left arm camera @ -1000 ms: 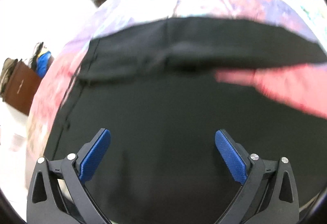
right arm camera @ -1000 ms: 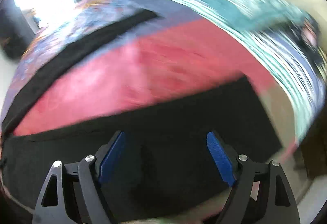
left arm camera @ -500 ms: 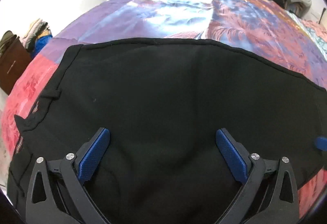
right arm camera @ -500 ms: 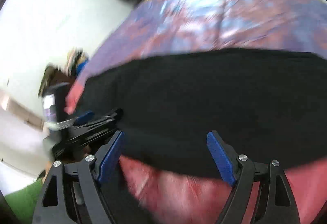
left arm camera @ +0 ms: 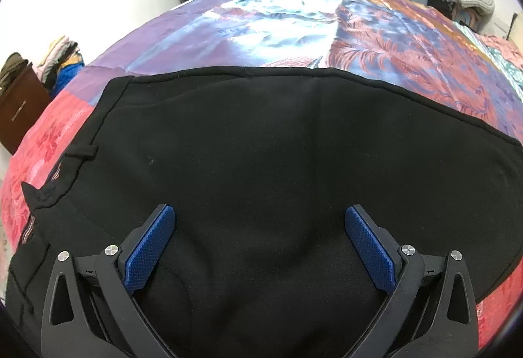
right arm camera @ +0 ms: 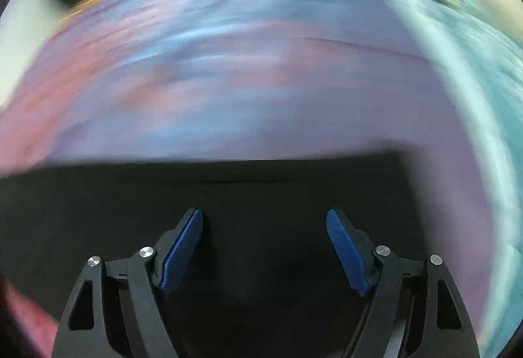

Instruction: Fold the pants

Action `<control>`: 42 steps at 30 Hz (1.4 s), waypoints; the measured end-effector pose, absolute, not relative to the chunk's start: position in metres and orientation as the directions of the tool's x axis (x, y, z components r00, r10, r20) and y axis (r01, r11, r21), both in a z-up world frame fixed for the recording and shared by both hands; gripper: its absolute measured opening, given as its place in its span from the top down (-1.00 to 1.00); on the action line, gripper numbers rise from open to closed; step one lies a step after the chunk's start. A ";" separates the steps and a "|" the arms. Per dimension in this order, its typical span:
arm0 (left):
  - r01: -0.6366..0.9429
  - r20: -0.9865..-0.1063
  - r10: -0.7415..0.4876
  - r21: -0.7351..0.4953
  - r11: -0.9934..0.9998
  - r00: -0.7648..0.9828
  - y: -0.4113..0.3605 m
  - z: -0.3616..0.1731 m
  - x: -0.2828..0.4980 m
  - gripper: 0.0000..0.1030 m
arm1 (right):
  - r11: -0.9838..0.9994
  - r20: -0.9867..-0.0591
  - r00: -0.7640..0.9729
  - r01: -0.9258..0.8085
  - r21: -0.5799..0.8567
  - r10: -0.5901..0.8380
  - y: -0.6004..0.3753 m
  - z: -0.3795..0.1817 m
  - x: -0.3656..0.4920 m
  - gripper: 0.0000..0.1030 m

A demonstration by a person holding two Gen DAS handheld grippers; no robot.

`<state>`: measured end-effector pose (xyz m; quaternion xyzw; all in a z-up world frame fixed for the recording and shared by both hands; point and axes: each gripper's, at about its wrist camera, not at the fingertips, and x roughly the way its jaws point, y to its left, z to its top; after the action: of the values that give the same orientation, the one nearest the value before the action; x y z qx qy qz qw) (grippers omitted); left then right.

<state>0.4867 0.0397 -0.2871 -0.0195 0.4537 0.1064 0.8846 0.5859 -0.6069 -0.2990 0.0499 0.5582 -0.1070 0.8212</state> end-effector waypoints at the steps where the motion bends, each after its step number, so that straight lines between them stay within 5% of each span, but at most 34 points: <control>1: -0.206 -0.806 0.170 0.061 0.977 0.567 0.040 -0.287 0.487 -0.99 | 0.941 -0.920 0.340 0.328 -0.079 -0.196 -0.638 -0.293 0.580 -0.49; 5: -0.207 -0.802 0.170 0.060 0.977 0.573 0.040 -0.288 0.486 -0.99 | 0.826 -0.879 0.408 0.562 0.029 -0.246 -0.730 -0.258 0.545 -0.49; 8: -0.207 -0.801 0.170 0.059 0.977 0.574 0.040 -0.288 0.486 -0.99 | 0.853 -0.884 0.456 0.498 0.158 -0.102 -0.735 -0.259 0.549 -0.49; 14: -0.207 -0.800 0.167 0.056 0.977 0.576 0.040 -0.287 0.486 -0.99 | 0.888 -0.919 0.393 0.419 0.191 0.012 -0.699 -0.303 0.583 -0.45; 16: -0.207 -0.800 0.167 0.055 0.977 0.576 0.040 -0.287 0.486 -0.99 | 0.893 -0.928 0.371 0.416 0.171 0.004 -0.687 -0.312 0.584 0.01; 18: -0.207 -0.801 0.166 0.053 0.977 0.576 0.040 -0.287 0.486 -0.99 | 0.909 -0.908 0.419 0.373 0.188 0.016 -0.678 -0.300 0.580 0.85; 23: -0.207 -0.801 0.164 0.051 0.977 0.576 0.040 -0.288 0.487 -0.99 | 0.949 -0.806 0.575 0.152 0.275 0.141 -0.645 -0.237 0.533 0.86; 30: -0.207 -0.804 0.171 0.061 0.976 0.569 0.039 -0.287 0.488 -0.99 | 0.944 -0.740 0.606 -0.308 0.118 0.291 -0.533 -0.149 0.336 0.86; 33: -0.207 -0.806 0.177 0.069 0.976 0.565 0.038 -0.286 0.489 -0.99 | 0.929 -0.770 0.567 -0.359 0.091 0.294 -0.507 -0.151 0.240 0.91; 35: -0.209 -0.806 0.186 0.079 0.975 0.562 0.037 -0.285 0.489 -0.99 | 0.959 -0.812 0.561 -0.285 -0.009 0.159 -0.506 -0.171 0.187 0.86; 36: -0.210 -0.808 0.192 0.086 0.974 0.557 0.036 -0.285 0.489 -0.99 | 0.974 -0.841 0.539 -0.212 -0.078 0.049 -0.512 -0.186 0.168 0.61; 37: -0.213 -0.813 0.196 0.091 0.973 0.549 0.036 -0.284 0.491 -0.99 | 0.980 -0.863 0.503 -0.140 -0.144 -0.055 -0.520 -0.198 0.155 0.04; 38: -0.214 -0.818 0.199 0.095 0.972 0.540 0.036 -0.284 0.492 -0.99 | 0.976 -0.872 0.459 -0.042 -0.212 -0.170 -0.531 -0.209 0.138 -0.16; 42: -0.189 -0.870 0.221 0.151 0.970 0.441 0.030 -0.269 0.499 -0.99 | 0.967 -0.833 0.493 0.156 -0.200 -0.251 -0.540 -0.198 0.102 -0.26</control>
<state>0.4989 0.0300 -0.2690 0.0158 0.5145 0.1209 0.8488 0.1020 -0.5398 -0.1978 -0.0489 0.4892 -0.1180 0.8627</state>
